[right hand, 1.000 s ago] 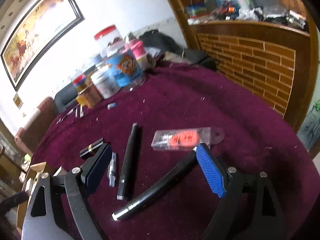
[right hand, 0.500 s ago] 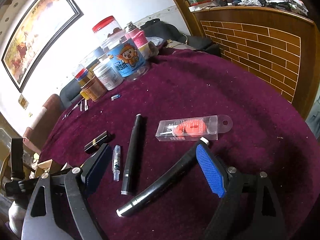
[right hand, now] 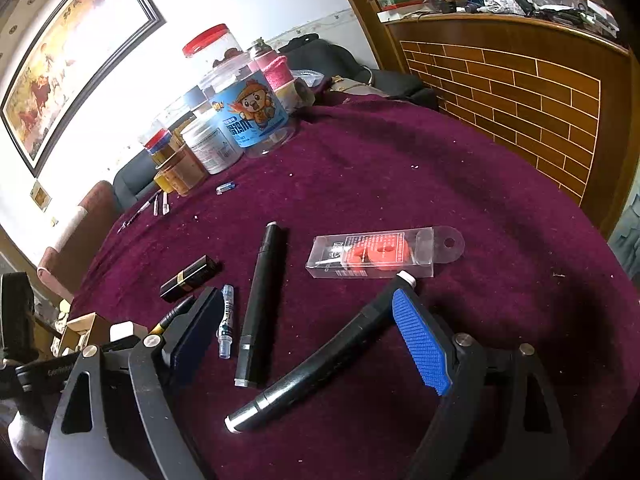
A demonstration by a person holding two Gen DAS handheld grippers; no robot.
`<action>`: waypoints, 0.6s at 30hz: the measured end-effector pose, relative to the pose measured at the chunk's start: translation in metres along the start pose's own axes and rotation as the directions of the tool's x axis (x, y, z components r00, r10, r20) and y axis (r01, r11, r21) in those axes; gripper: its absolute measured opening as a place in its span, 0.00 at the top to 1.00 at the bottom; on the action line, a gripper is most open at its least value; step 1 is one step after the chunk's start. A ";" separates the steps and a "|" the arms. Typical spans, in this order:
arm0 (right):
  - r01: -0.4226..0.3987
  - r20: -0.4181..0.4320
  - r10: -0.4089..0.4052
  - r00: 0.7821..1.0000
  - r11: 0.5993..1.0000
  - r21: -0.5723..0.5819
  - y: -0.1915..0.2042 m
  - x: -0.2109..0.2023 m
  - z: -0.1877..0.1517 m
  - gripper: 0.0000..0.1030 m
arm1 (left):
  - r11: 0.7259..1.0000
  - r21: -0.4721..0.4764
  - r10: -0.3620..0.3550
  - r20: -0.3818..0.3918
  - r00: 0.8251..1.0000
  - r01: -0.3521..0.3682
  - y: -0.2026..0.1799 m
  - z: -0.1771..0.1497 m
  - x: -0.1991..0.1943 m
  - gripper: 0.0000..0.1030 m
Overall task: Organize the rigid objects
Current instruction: 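Grasp a second white charger with the left tool while the right tool moves over the items, then lift the charger with the left tool while the right tool grasps the white squeeze bottle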
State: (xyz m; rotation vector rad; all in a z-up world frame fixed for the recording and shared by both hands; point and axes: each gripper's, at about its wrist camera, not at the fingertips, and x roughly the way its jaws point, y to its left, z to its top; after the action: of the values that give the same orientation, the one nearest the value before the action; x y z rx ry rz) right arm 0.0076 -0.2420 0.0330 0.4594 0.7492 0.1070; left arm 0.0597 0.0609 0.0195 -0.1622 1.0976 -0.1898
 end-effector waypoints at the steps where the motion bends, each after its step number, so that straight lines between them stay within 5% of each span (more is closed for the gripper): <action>1: 0.000 -0.002 0.000 1.000 1.000 -0.001 0.000 0.000 0.000 0.16 | 1.000 0.011 0.005 0.005 1.000 -0.005 -0.001 -0.001 -0.001 0.58; 7: 0.005 -0.016 -0.005 1.000 1.000 -0.006 0.000 0.004 -0.001 0.16 | 0.997 0.040 -0.071 0.077 0.995 0.068 -0.004 -0.020 -0.045 0.58; 12: 0.008 -0.032 -0.008 0.999 1.000 -0.012 0.001 0.008 -0.001 0.16 | 0.987 0.017 -0.162 0.177 0.971 0.162 0.016 -0.052 -0.109 0.57; 18: -0.021 -0.073 0.026 0.997 0.998 0.065 -0.014 0.015 0.000 0.16 | 0.977 -0.052 -0.182 0.307 0.934 0.208 0.061 -0.104 -0.169 0.57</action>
State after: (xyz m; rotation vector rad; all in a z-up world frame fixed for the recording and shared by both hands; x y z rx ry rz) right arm 0.0179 -0.2508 0.0174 0.5281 0.8217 0.1227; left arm -0.1039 0.1556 0.1060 -0.3647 0.7842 -0.2878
